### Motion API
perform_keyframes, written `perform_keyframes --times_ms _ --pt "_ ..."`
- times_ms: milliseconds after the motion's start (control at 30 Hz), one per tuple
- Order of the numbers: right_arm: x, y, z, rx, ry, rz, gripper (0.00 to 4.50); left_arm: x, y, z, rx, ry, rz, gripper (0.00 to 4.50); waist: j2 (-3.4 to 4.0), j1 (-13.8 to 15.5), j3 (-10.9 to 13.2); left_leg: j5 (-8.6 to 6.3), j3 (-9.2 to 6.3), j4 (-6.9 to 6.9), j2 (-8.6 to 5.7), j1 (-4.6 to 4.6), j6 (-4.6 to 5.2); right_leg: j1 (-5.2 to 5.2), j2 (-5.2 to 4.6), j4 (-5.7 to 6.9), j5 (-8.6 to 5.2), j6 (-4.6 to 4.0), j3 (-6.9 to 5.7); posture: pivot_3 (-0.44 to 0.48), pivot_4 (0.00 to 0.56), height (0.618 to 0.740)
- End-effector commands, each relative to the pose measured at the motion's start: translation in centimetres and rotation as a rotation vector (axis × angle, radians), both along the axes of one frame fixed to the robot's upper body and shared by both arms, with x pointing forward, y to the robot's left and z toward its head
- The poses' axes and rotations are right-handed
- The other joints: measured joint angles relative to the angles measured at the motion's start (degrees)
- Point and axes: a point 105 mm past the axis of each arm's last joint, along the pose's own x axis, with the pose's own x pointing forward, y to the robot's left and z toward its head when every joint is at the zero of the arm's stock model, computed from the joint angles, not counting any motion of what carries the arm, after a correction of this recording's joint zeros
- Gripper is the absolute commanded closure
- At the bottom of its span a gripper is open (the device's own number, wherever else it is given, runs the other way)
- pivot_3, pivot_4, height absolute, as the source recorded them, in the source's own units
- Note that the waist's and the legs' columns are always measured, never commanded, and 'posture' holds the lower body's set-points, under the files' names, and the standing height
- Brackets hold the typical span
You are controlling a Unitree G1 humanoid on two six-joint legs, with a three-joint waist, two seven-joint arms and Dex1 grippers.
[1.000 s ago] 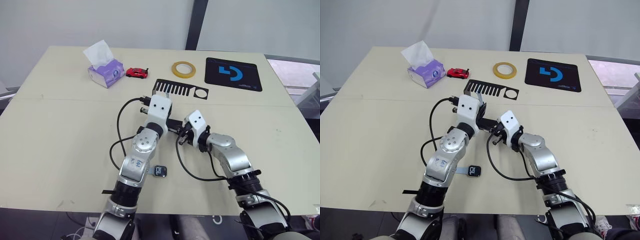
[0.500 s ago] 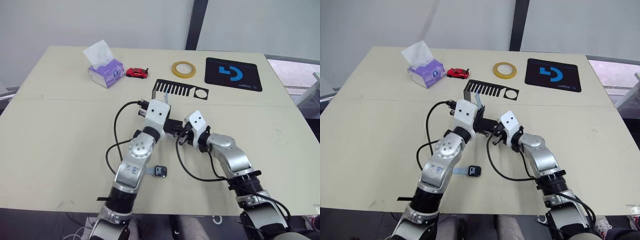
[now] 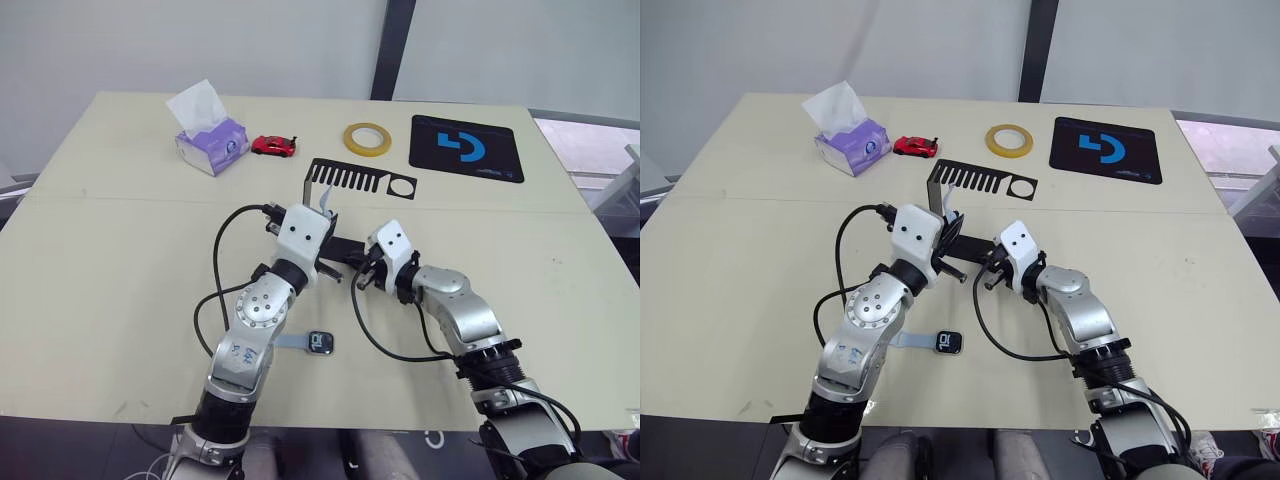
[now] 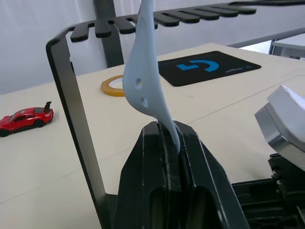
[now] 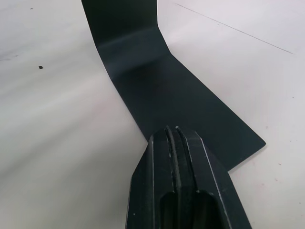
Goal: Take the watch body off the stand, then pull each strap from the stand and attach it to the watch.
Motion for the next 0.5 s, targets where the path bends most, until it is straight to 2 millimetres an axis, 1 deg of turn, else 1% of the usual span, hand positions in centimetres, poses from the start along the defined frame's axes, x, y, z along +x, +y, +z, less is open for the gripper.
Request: perform_keyframes --times_ms 33,133,300,400,500 --pt "-0.2 -0.5 -2.1 -0.032 0.073 -0.018 4.5 -0.3 0.0 1.0 -0.019 -0.036 -0.012 4.44 0.0 -0.02 0.0 0.0 0.0 0.0 0.0 0.0 0.0 0.0 0.0 0.0 0.0 0.0 0.0 0.0 0.15 0.738" --pt "-0.2 -0.5 -2.1 -0.032 0.074 -0.018 4.5 0.1 -0.2 0.3 -0.037 -0.02 -0.002 4.44 0.0 -0.01 0.0 0.0 0.0 0.0 0.0 0.0 0.0 0.0 0.0 0.0 0.0 0.0 0.0 0.0 0.15 0.738" --pt "0.0 -0.5 -2.0 -0.034 0.073 -0.019 4.5 -0.4 -0.4 -0.5 -0.051 -0.079 -0.053 4.44 0.0 -0.06 0.0 0.0 0.0 -0.03 0.01 0.02 0.01 0.0 0.01 -0.02 0.0 0.0 0.0 0.0 0.15 0.738" --pt "0.0 -0.6 -1.9 -0.038 0.072 -0.018 4.5 -0.4 -0.3 -1.1 -0.077 -0.08 -0.078 4.44 0.0 -0.05 0.0 0.0 0.01 -0.01 0.01 0.02 0.01 0.01 0.0 -0.02 0.0 0.0 0.0 0.0 0.15 0.738" --pt "0.1 -0.7 -1.9 -0.041 0.072 -0.02 4.5 -0.4 -0.3 -0.9 -0.118 -0.083 -0.095 4.44 0.0 0.02 0.0 -0.01 0.01 -0.01 0.01 0.01 0.01 0.01 -0.01 -0.02 0.0 0.0 -0.01 0.0 0.15 0.738"
